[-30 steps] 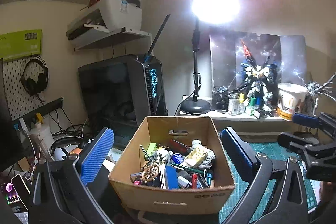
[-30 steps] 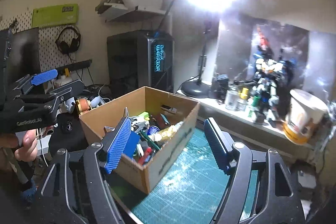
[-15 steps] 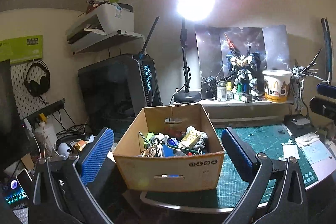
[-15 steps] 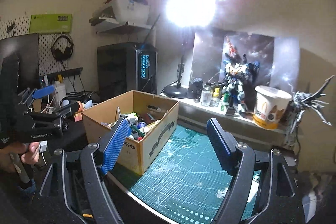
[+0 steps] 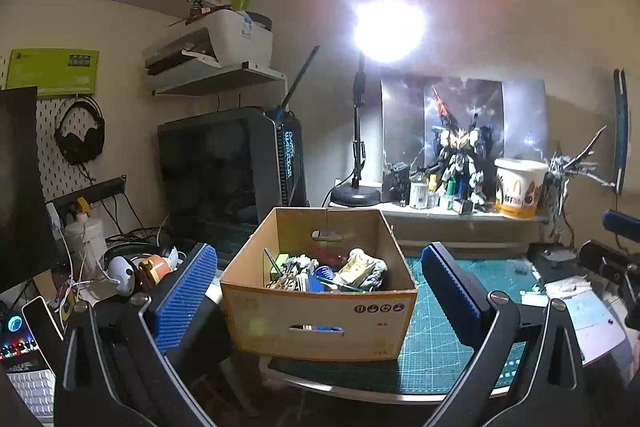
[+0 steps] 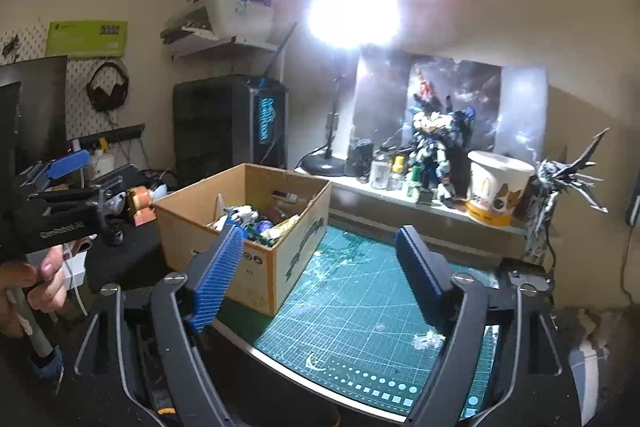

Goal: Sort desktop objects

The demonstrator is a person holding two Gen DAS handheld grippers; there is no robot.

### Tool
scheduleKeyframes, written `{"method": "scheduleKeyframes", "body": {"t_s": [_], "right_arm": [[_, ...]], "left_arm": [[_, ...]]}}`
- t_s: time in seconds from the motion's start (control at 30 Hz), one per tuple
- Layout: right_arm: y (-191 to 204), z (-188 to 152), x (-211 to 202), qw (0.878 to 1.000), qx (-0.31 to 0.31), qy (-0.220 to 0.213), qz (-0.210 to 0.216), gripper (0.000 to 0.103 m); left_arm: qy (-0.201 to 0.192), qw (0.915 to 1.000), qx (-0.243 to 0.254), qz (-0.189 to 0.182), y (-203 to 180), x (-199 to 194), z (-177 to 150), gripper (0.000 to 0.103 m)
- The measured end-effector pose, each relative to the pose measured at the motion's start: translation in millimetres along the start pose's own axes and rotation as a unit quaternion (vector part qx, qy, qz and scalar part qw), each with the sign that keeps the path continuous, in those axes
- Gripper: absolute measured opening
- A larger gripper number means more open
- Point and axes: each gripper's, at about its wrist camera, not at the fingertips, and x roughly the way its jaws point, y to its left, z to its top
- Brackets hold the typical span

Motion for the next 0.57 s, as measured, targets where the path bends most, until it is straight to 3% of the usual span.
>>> {"method": "scheduleKeyframes", "body": {"t_s": [0.13,0.57], "right_arm": [[-3,0,2,1.000,0.004,-0.015,-0.027,0.089],[-17,-8,44,1.000,0.010,0.011,-0.016,0.089]], "left_arm": [[-0.007,1.0000,-0.004,0.002,1,-1,2,0.103],[-0.005,0.9998,0.012,0.018,-16,25,-5,0.103]]}}
